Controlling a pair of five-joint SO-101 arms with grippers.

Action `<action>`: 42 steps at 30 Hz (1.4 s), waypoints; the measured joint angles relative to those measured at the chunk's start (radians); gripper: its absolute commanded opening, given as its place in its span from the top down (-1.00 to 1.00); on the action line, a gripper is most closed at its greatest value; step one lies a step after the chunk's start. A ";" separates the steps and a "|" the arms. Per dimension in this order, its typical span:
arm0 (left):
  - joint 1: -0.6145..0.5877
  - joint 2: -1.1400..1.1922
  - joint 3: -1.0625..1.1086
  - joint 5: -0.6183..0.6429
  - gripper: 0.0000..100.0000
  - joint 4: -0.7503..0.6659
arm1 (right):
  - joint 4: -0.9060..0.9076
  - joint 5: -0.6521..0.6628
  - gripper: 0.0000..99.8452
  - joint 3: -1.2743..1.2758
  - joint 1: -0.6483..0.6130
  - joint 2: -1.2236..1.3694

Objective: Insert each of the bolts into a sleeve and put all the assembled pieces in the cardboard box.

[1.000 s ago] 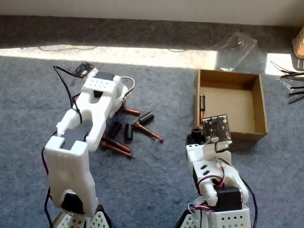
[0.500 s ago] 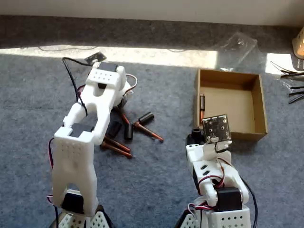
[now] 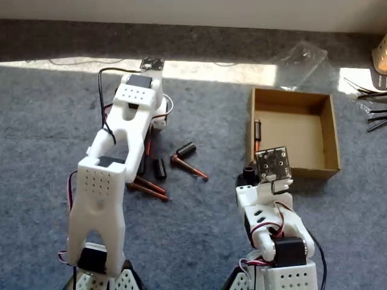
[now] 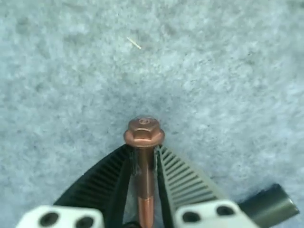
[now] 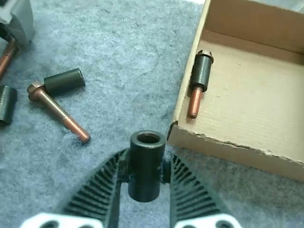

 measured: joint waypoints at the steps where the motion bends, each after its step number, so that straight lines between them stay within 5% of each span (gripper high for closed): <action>1: 0.000 0.011 -0.014 -0.018 0.96 0.000 | 0.000 0.000 0.99 0.000 0.000 0.000; 12: 0.000 0.020 -0.049 -0.092 0.77 -0.002 | 0.000 0.000 0.99 0.000 0.000 0.000; 26: -0.006 0.020 -0.066 -0.095 0.77 0.006 | 0.000 0.000 0.99 0.000 0.000 0.000; 32: -0.005 0.020 -0.066 -0.095 1.00 0.006 | 0.000 0.000 0.99 0.000 0.000 0.000; 42: 0.000 0.025 -0.066 -0.092 0.99 -0.017 | 0.000 0.000 0.99 0.000 0.000 0.000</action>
